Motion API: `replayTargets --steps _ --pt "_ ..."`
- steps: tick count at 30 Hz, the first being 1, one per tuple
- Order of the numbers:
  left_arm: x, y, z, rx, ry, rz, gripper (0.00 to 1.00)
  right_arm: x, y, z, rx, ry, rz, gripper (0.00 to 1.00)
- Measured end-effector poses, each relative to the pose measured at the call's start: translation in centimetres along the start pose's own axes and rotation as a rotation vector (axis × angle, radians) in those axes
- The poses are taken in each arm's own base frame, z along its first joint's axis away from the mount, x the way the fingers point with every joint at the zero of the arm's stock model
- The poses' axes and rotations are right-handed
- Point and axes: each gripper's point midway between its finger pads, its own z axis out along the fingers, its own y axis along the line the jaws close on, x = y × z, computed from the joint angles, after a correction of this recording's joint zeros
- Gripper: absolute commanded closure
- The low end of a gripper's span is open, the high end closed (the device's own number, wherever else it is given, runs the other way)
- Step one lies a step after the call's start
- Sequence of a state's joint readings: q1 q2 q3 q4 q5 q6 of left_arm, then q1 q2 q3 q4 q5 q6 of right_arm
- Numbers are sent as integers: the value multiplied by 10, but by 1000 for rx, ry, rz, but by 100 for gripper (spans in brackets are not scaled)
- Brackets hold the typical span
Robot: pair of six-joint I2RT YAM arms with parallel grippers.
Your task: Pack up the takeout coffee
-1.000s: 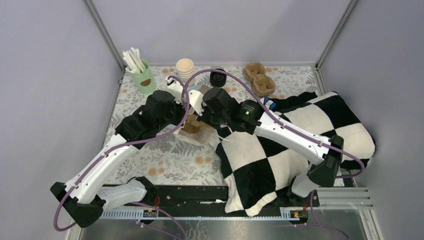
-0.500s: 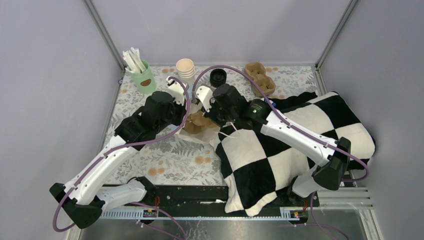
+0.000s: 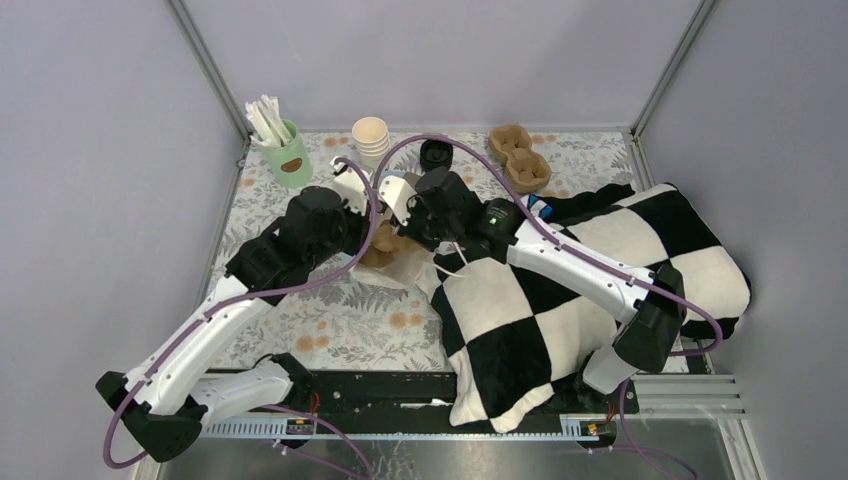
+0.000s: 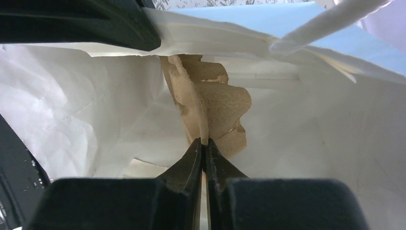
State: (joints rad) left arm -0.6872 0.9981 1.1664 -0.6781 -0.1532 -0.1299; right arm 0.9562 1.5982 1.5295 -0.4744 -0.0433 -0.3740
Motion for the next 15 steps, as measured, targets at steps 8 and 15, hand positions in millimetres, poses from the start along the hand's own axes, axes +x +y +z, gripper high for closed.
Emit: replayTargets --steps 8,15 --pt "5 -1 -1 9 6 0 100 4 -3 17 18 -46 -86 87" --pt "5 -1 -1 10 3 -2 100 1 -7 21 36 -72 -122 81"
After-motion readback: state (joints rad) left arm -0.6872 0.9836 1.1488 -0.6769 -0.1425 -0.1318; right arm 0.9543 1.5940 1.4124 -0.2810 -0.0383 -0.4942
